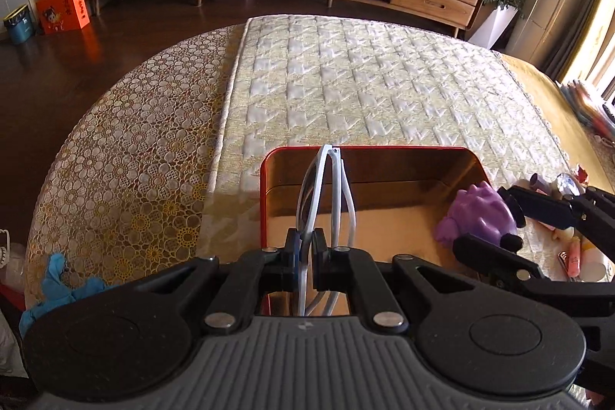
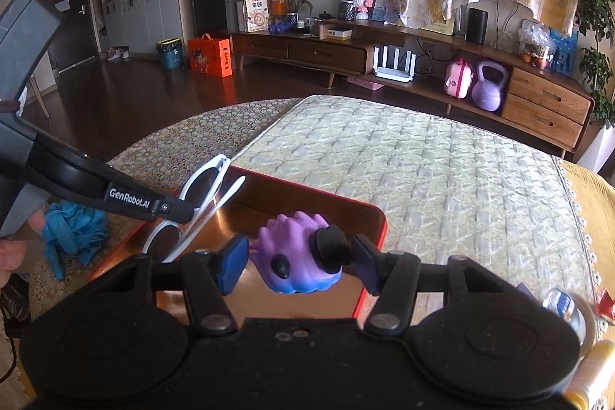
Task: Organize rigid objects
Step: 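Carry the sunglasses and purple toy over the red tin with both grippers, then open the left gripper to drop the sunglasses while the right gripper releases the purple toy, then move both grippers back toward the remaining items, then grasp the blue-labelled roll-on bottle with the left gripper while the right gripper grasps the white-yellow bottle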
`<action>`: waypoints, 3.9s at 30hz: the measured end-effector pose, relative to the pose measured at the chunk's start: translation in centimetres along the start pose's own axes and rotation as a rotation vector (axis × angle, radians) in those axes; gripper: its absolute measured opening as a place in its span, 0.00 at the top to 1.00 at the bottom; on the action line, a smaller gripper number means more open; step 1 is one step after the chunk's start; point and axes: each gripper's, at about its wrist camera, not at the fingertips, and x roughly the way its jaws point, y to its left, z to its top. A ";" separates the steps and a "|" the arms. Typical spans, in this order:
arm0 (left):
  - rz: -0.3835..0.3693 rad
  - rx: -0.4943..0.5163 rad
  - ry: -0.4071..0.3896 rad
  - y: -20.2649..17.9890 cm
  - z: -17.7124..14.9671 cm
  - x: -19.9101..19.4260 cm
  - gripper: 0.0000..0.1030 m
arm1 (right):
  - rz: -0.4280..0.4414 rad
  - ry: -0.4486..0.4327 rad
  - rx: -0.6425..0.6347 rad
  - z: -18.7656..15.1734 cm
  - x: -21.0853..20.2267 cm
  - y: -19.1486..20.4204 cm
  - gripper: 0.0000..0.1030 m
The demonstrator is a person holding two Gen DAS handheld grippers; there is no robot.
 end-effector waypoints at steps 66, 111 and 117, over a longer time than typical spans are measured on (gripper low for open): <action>-0.124 0.084 -0.163 -7.6 -5.5 -7.2 0.36 | -0.012 -0.036 0.165 -6.1 -12.9 -2.0 0.05; -0.213 0.339 -0.169 -29.1 -1.0 3.9 0.22 | -0.259 0.041 0.400 -12.7 -10.2 -19.4 0.12; -0.212 0.361 -0.141 -30.6 -0.6 6.5 0.22 | -0.257 0.055 0.431 -12.9 -8.7 -20.0 0.14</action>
